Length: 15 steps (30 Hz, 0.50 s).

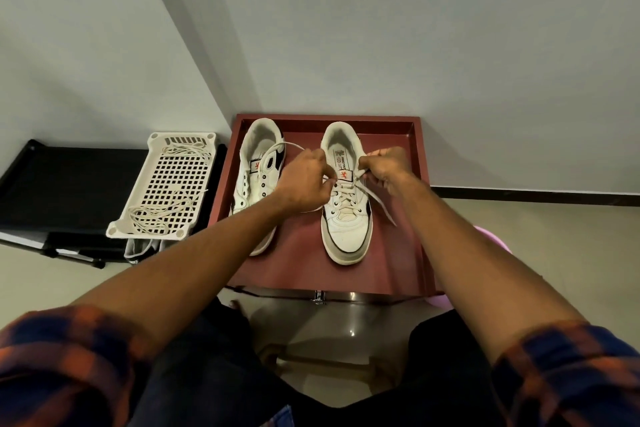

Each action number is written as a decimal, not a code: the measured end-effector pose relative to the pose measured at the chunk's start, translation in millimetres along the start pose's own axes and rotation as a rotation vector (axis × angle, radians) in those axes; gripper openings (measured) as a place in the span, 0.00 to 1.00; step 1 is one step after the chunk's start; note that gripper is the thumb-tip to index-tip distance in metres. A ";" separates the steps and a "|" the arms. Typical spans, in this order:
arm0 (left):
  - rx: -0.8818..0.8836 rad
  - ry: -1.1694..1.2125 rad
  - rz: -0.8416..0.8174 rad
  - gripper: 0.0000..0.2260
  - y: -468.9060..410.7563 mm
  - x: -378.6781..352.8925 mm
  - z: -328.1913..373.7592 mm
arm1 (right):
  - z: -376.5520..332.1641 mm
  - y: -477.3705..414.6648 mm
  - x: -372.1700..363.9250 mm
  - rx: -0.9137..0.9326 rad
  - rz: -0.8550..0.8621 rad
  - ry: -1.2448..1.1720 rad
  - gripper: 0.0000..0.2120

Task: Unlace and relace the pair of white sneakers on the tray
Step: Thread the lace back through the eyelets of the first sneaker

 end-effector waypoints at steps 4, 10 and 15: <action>0.005 0.018 0.047 0.05 13.5 17.6 -28.7 | 3.5 -0.3 -2.8 -0.042 -0.015 -0.033 0.04; -0.051 -0.015 0.009 0.15 2.2 8.0 -7.4 | 0.7 0.1 -4.8 -0.036 -0.010 -0.051 0.08; -0.029 -0.160 -0.137 0.14 -19.5 -13.2 24.4 | -0.1 2.5 -5.2 -0.012 -0.007 -0.053 0.09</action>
Point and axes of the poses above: each hand's wrist, its own y-axis away from the middle knuckle, its own x-axis out of the back of the hand, z = x × y, the point moved 7 cm from there along -y, towards the middle knuckle, and after that the axes turned 4 degrees about -x, right-handed, at the moved point
